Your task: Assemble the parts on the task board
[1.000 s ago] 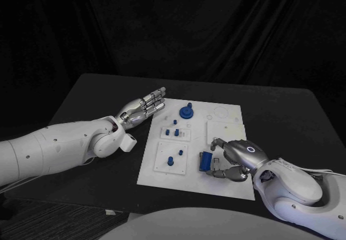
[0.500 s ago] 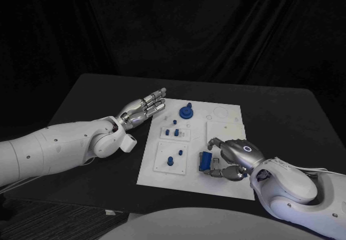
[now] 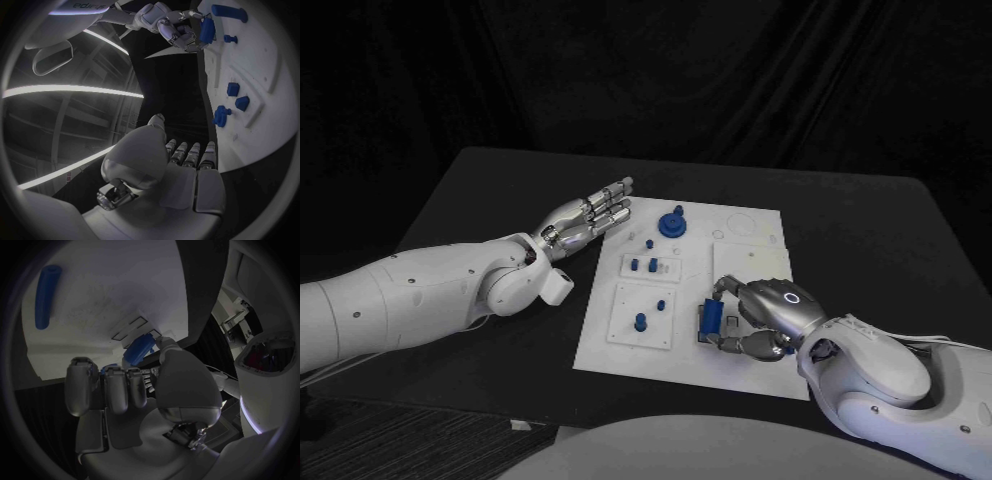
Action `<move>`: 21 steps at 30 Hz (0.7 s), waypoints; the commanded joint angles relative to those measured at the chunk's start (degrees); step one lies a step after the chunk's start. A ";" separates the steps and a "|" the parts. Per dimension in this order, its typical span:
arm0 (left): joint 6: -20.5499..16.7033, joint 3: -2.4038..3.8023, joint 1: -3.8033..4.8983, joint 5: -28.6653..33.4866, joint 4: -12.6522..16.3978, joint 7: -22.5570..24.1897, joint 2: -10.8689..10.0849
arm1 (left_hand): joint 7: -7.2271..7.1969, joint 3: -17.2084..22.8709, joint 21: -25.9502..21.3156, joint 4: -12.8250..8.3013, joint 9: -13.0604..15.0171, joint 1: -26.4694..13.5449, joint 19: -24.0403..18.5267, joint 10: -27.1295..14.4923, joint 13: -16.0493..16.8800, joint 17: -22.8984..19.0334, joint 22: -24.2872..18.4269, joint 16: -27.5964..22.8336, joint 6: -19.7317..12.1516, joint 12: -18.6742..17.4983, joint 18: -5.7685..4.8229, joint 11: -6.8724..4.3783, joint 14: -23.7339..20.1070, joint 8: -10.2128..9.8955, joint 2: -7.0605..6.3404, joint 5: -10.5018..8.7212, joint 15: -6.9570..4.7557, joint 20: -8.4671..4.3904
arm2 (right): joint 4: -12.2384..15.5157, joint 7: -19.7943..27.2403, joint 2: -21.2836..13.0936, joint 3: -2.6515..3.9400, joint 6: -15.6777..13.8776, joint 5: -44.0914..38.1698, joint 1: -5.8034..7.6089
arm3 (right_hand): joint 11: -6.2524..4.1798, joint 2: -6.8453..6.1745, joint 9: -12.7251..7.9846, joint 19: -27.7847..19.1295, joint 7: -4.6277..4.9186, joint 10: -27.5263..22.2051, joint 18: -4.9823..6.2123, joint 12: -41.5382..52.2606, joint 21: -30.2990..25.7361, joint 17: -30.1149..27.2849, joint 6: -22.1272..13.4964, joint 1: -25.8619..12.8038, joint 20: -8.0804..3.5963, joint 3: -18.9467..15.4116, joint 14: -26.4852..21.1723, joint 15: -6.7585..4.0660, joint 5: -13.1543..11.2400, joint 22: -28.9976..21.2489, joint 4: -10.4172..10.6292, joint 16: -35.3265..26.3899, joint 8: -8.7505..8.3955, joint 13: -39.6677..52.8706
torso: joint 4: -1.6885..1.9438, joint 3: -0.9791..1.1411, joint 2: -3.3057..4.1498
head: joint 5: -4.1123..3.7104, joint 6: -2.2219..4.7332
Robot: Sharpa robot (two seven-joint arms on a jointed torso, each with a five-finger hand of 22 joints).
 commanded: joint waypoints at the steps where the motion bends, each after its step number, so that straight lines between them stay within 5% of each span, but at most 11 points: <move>1: 0.68 0.05 -0.08 0.04 0.06 0.56 0.12 | 0.46 0.26 -0.22 -0.23 0.09 0.52 0.05 -0.09 -0.06 -0.05 0.04 -0.21 -0.14 -0.20 -0.21 0.43 -0.10 0.26 -0.02 0.37 0.40 0.27 | -0.01 1.72 -0.04 0.02 -2.18 0.77 -0.17 | -0.53 1.25 -0.70 1.66 -0.39 5.93 -0.22 0.15 0.41 9.37 1.20 -0.04 -0.39 1.05 4.94 -0.45 4.32 11.84 0.01 0.15 0.60 15.09 | 0.04 0.01 0.01 | 0.16 -0.01; 7: 0.70 0.05 -0.09 0.04 -0.01 0.50 0.09 | 0.48 0.27 -0.22 -0.23 0.09 0.51 0.05 -0.09 -0.06 -0.05 0.03 -0.21 -0.14 -0.20 -0.22 0.44 -0.10 0.26 -0.02 0.35 0.43 0.28 | 0.06 3.05 -0.28 0.02 -3.43 1.28 -0.17 | -1.14 1.74 -2.63 1.96 -1.02 5.93 -0.39 0.15 1.17 9.90 4.23 -0.59 -0.83 4.21 5.05 -0.93 12.09 12.07 0.04 0.32 0.46 15.09 | -0.06 0.00 0.00 | 0.40 -0.01; 21: 0.62 0.05 -0.12 0.04 -0.06 0.44 -0.12 | 0.52 0.28 -0.21 -0.19 0.10 0.42 0.06 -0.09 -0.06 -0.05 0.05 -0.21 -0.11 -0.20 -0.24 0.46 -0.10 0.27 -0.03 0.27 0.51 0.36 | 1.19 3.71 -1.85 0.00 -3.76 1.42 -0.29 | -1.93 1.13 -6.04 2.13 -1.78 5.93 -0.52 0.15 1.78 9.98 8.97 -2.82 -1.55 10.03 5.06 -1.65 20.50 12.23 0.08 0.34 -3.03 15.09 | -0.08 0.02 0.01 | 0.59 -0.01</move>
